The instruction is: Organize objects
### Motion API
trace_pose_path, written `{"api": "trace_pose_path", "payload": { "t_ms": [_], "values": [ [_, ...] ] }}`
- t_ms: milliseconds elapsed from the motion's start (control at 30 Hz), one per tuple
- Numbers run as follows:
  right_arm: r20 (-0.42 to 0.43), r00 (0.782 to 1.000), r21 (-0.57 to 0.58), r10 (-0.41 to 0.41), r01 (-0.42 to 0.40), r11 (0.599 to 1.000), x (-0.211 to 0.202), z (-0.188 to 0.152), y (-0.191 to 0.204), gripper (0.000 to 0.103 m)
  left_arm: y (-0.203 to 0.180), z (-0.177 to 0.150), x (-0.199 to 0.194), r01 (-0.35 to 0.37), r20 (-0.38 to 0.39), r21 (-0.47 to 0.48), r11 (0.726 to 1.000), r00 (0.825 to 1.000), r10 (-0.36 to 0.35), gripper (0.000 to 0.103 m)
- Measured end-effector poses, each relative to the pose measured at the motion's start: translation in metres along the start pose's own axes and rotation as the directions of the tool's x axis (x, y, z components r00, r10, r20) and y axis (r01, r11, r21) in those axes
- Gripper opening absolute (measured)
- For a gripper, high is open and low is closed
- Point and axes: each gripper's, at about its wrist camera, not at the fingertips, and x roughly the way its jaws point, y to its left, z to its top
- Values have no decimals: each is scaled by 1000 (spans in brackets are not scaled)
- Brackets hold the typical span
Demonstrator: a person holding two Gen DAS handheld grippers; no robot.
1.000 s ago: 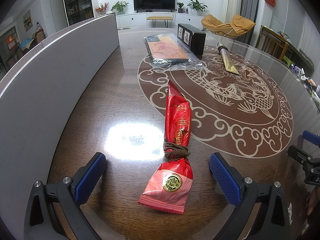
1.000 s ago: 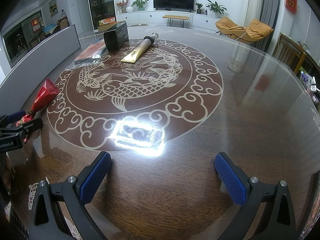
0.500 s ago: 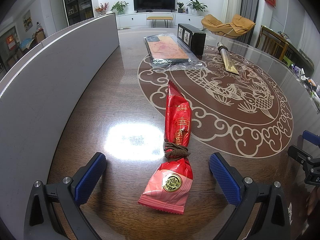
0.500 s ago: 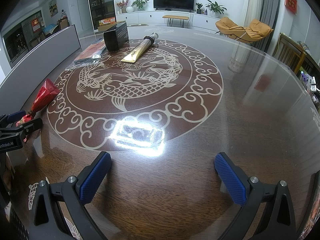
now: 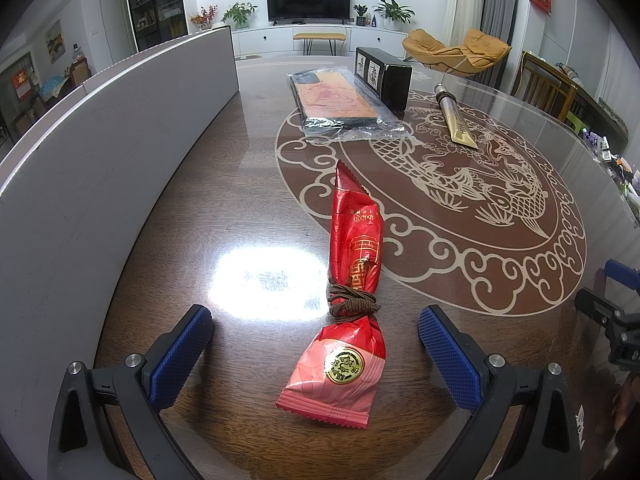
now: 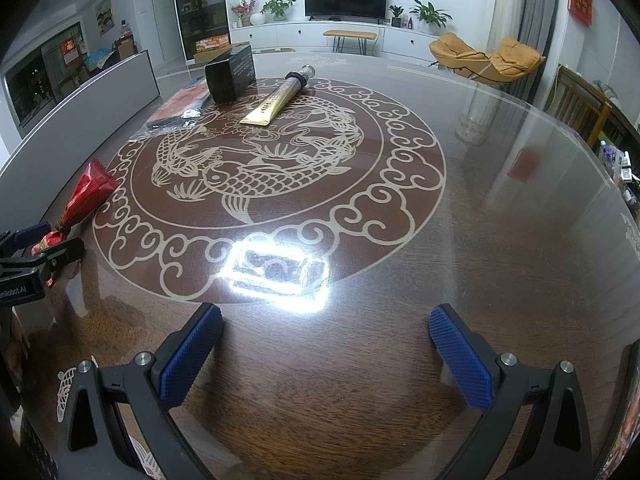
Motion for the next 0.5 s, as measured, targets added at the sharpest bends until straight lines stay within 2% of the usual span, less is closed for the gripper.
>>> {"api": "trace_pose_path", "payload": {
  "t_ms": [100,167,233,300,367,433,500],
  "values": [
    [-45,999,9,2,-1,1000,11,18,0,103,0,0,0,0,0,0,1000,1000,0,103],
    [-71,995,60,70,-65,996,23,43,1,103,0,0,0,0,0,0,1000,1000,0,103],
    [-45,992,96,118,-113,989,31,74,8,103,0,0,0,0,0,0,1000,1000,0,103],
    [-8,992,70,128,-127,989,40,111,24,103,0,0,0,0,0,0,1000,1000,0,103],
    [-10,994,46,108,-108,993,62,148,40,100,0,0,0,0,0,0,1000,1000,0,103],
    [-45,996,37,75,-74,997,88,175,51,88,0,0,1,0,0,0,1000,1000,0,103],
    [-80,996,32,40,-37,999,112,197,59,82,0,0,0,0,0,0,1000,1000,0,103]
  ]
}}
